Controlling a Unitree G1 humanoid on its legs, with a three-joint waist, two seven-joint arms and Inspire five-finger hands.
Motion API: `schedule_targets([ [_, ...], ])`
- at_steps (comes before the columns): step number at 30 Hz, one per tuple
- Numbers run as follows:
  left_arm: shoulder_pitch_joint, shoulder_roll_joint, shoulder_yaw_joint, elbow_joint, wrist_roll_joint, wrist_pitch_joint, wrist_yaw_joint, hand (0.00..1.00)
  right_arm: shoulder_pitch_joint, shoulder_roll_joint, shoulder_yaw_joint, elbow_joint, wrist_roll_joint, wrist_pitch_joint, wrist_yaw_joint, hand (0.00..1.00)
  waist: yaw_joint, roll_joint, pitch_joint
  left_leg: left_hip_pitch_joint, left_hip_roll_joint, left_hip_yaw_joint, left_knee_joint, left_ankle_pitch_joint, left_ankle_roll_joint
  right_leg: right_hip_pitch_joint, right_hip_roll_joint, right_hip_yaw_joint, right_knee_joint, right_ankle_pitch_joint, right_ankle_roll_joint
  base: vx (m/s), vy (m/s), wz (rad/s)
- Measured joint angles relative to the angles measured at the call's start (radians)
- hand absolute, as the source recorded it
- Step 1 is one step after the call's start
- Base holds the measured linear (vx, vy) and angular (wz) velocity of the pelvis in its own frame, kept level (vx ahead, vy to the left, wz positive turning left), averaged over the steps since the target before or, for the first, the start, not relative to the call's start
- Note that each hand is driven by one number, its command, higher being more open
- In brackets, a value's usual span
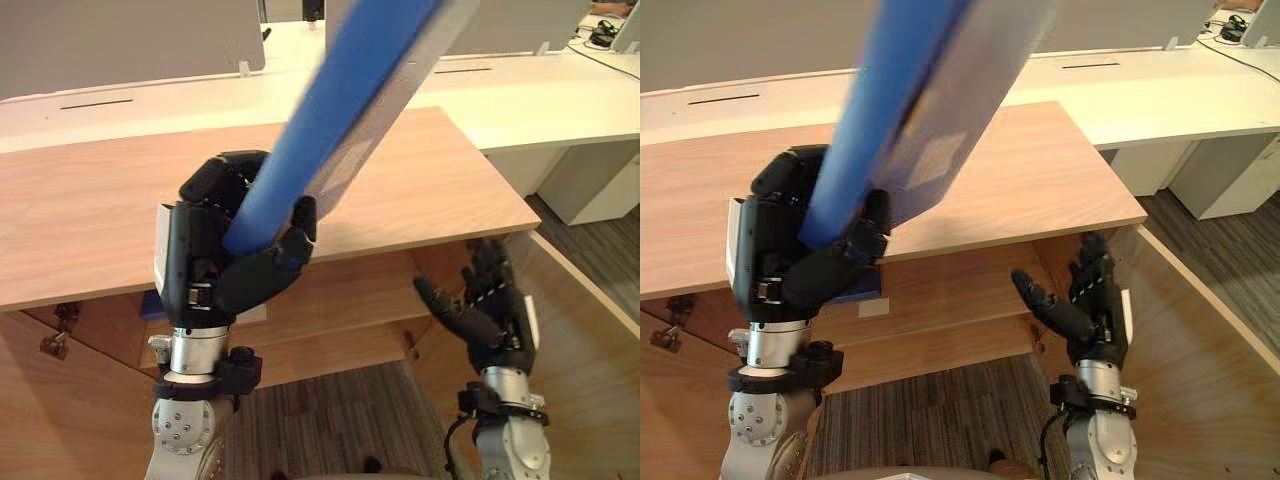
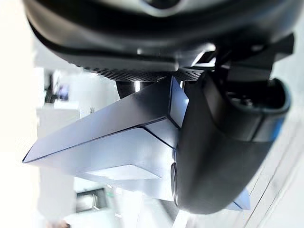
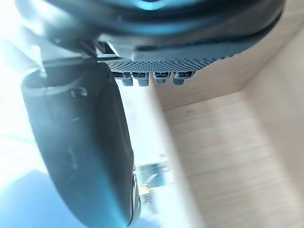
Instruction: Walk over to the cabinet, pick up the folder, carry it to the office cabinet, place the folder inside the office cabinet, then close the office cabinet door
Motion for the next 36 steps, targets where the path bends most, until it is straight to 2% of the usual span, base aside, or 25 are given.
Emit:
schedule_targets([
  [3, 0.000, -0.003, -0.001, -0.001, -0.088, 0.000, -0.024, 0.00, -0.007, -0.025, 0.003, -0.070, 0.042, -0.014, 0.024, 1.00, -0.001, 0.000, 0.000, -0.002, 0.000, 0.001, 0.000, -0.001, 0.000, -0.002, 0.000, 0.001, 0.000, 0.000, 0.001, 0.00, 0.000, 0.00],
  [7, 0.000, 0.001, -0.009, 0.000, -0.213, 0.005, -0.075, 0.00, -0.081, -0.117, 0.043, -0.111, 0.101, -0.040, 0.060, 1.00, -0.003, 0.000, 0.000, -0.004, -0.001, 0.004, 0.002, -0.001, 0.000, -0.006, -0.001, 0.005, 0.001, 0.003, 0.006, -0.01, -0.013, -0.02],
  [13, -0.004, 0.042, -0.048, 0.037, -0.353, 0.027, -0.161, 0.00, -0.255, -0.241, 0.151, -0.082, 0.119, -0.042, 0.089, 1.00, 0.004, 0.001, 0.000, -0.011, -0.001, -0.001, 0.012, 0.000, 0.000, -0.006, -0.003, 0.002, 0.002, 0.005, 0.009, -0.01, -0.009, 0.01],
  [16, -0.012, 0.042, -0.041, 0.076, -0.406, 0.038, -0.174, 0.00, -0.300, -0.275, 0.165, -0.022, 0.158, -0.042, 0.089, 1.00, 0.016, 0.002, 0.000, -0.017, -0.002, -0.010, 0.016, 0.001, 0.002, -0.005, -0.006, -0.008, 0.003, 0.005, 0.010, -0.03, -0.022, 0.08],
  [23, -0.012, 0.045, -0.035, 0.133, -0.534, 0.051, -0.175, 0.00, -0.434, -0.297, 0.187, 0.138, 0.200, -0.052, 0.083, 1.00, 0.020, 0.006, -0.003, -0.033, -0.011, -0.056, 0.017, 0.010, 0.010, 0.003, -0.017, -0.052, 0.003, 0.005, 0.010, -0.02, -0.019, 0.19],
  [26, -0.012, 0.046, -0.029, 0.138, -0.564, 0.055, -0.175, 0.00, -0.478, -0.296, 0.177, 0.199, 0.228, -0.062, 0.073, 1.00, 0.035, 0.007, -0.004, -0.034, -0.014, -0.070, 0.017, 0.014, 0.013, 0.008, -0.020, -0.067, 0.003, 0.005, 0.010, -0.02, -0.017, 0.17],
  [32, -0.012, 0.057, -0.029, 0.138, -0.584, 0.078, -0.186, 0.00, -0.539, -0.293, 0.136, 0.296, 0.235, -0.070, 0.042, 1.00, 0.044, 0.010, -0.005, -0.037, -0.024, -0.110, -0.004, 0.037, 0.018, 0.015, -0.029, -0.102, 0.006, 0.005, 0.010, -0.04, -0.013, 0.21],
  [36, -0.007, 0.062, -0.031, 0.138, -0.583, 0.102, -0.198, 0.00, -0.582, -0.288, 0.123, 0.350, 0.211, -0.070, -0.012, 1.00, 0.046, 0.010, -0.006, -0.037, -0.029, -0.118, -0.013, 0.051, 0.021, 0.015, -0.032, -0.108, 0.007, 0.005, 0.010, -0.07, -0.017, 0.07],
])
